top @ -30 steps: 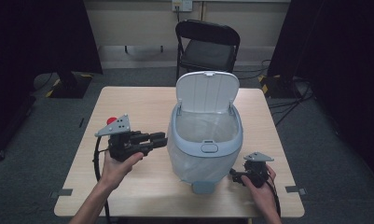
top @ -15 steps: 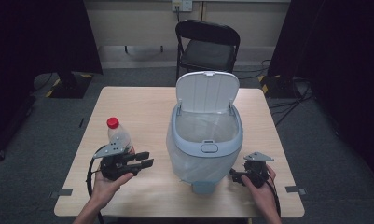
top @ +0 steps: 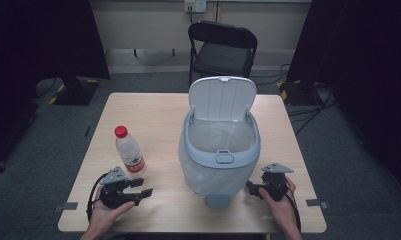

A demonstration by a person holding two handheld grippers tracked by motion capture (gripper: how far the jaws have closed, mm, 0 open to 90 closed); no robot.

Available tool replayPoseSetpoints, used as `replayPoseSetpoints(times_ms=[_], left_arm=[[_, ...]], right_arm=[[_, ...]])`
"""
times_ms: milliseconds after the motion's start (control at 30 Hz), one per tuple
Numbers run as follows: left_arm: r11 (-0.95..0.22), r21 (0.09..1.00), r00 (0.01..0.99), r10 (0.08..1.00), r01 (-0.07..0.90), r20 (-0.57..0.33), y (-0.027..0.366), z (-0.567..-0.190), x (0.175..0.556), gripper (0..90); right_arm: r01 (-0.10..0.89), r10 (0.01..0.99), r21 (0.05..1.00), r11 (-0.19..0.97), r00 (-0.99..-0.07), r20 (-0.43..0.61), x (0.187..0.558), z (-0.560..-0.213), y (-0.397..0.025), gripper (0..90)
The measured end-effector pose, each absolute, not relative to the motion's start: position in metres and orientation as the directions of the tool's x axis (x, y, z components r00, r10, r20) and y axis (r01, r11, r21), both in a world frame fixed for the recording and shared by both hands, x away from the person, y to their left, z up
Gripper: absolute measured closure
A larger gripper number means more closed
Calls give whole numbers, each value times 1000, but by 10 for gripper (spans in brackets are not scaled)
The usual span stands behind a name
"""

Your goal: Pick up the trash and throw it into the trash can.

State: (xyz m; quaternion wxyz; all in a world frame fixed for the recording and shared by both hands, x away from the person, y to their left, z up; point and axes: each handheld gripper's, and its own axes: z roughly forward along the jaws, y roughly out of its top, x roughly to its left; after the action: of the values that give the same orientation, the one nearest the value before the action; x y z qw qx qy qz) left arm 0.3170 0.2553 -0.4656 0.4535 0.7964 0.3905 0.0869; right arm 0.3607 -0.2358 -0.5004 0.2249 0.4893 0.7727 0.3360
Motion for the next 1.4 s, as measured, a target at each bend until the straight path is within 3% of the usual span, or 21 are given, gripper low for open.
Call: replayPoseSetpoints(times_ms=[200, 367, 467, 767, 1000, 1067, 1400], left_arm=[[-257, 758, 631, 734, 600, -250, 268, -470, 317, 351], [-225, 746, 578, 777, 627, -251, 277, -472, 320, 197], [-205, 753, 550, 800, 626, -240, 283, -472, 322, 173], [-137, 787, 487, 844, 602, -226, 296, -464, 329, 184], [-172, 805, 487, 859, 568, -160, 293, -454, 344, 172], [-142, 811, 472, 863, 568, -179, 294, -454, 354, 164], [-237, 819, 518, 851, 523, -85, 279, -457, 378, 159]], right_arm=[[605, 907, 739, 296, -421, -19, 361, -500, -236, 127], [605, 907, 739, 297, -421, -19, 361, -500, -236, 127], [604, 907, 739, 297, -421, -20, 361, -500, -236, 127], [604, 906, 739, 298, -423, -20, 361, -500, -236, 126], [604, 906, 739, 299, -424, -20, 361, -500, -236, 126], [604, 906, 739, 299, -424, -20, 361, -500, -236, 126], [603, 905, 739, 300, -425, -21, 361, -500, -236, 126]])
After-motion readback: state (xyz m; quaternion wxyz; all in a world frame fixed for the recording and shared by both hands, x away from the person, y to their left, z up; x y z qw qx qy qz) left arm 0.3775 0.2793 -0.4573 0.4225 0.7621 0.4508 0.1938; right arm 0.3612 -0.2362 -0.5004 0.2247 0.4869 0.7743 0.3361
